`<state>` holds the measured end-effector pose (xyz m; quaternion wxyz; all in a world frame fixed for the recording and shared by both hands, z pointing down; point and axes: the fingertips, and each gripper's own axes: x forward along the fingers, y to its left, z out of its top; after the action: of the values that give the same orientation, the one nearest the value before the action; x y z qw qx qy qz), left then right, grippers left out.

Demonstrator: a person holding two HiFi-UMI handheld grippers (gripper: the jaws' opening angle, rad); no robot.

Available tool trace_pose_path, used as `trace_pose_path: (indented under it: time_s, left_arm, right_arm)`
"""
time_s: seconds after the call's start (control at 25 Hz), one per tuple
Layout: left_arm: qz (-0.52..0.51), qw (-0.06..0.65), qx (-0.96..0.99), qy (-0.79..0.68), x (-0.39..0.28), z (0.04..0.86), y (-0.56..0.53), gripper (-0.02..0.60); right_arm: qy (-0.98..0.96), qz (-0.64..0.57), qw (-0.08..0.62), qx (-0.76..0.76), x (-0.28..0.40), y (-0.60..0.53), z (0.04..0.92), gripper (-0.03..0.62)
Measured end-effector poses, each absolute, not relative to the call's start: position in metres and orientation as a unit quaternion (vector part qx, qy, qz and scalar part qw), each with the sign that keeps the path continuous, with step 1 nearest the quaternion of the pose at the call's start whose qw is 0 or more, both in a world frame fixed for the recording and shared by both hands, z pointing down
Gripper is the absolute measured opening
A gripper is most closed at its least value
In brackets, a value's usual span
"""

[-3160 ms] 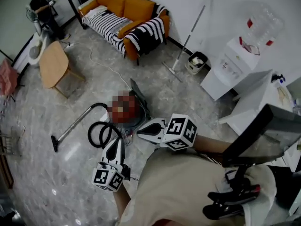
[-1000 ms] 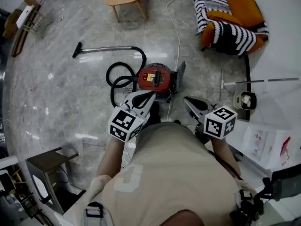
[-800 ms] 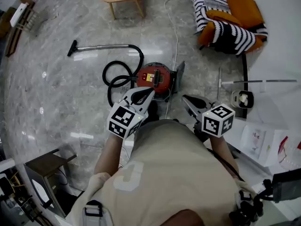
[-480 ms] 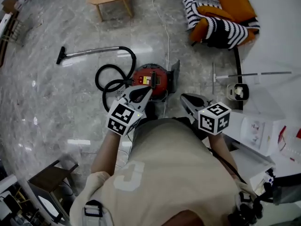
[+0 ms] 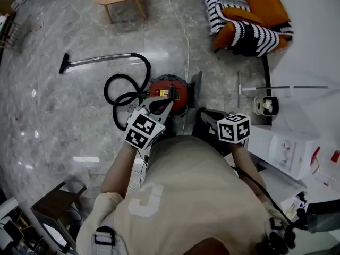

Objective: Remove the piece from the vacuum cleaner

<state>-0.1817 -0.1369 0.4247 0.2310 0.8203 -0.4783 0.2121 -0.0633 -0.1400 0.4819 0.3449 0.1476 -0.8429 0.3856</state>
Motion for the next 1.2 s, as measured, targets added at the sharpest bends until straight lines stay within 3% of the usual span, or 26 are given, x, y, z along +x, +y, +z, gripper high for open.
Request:
trace_pose_path:
  time_s: [0.36, 0.6, 0.88, 1.2]
  left_arm:
    - [0.252, 0.289, 0.780, -0.494, -0.156, 0.450, -0.167, 0.005]
    - [0.292, 0.307, 0.760, -0.493, -0.142, 0.475, -0.183, 0.005]
    - [0.324, 0.341, 0.742, -0.479, -0.125, 0.525, -0.177, 0.005]
    - [0.288, 0.403, 0.720, -0.487, -0.131, 0.602, -0.163, 0.005]
  right_arm:
    - [-0.809, 0.430, 0.385, 0.114, -0.041, -0.194, 0.551, 0.003]
    - [-0.735, 0.497, 0.444, 0.124, -0.014, -0.219, 0.648, 0.002]
    - [-0.696, 0.540, 0.457, 0.122, -0.008, -0.225, 0.720, 0.002]
    - [-0.677, 0.537, 0.475, 0.166, -0.009, -0.255, 0.818, 0.003]
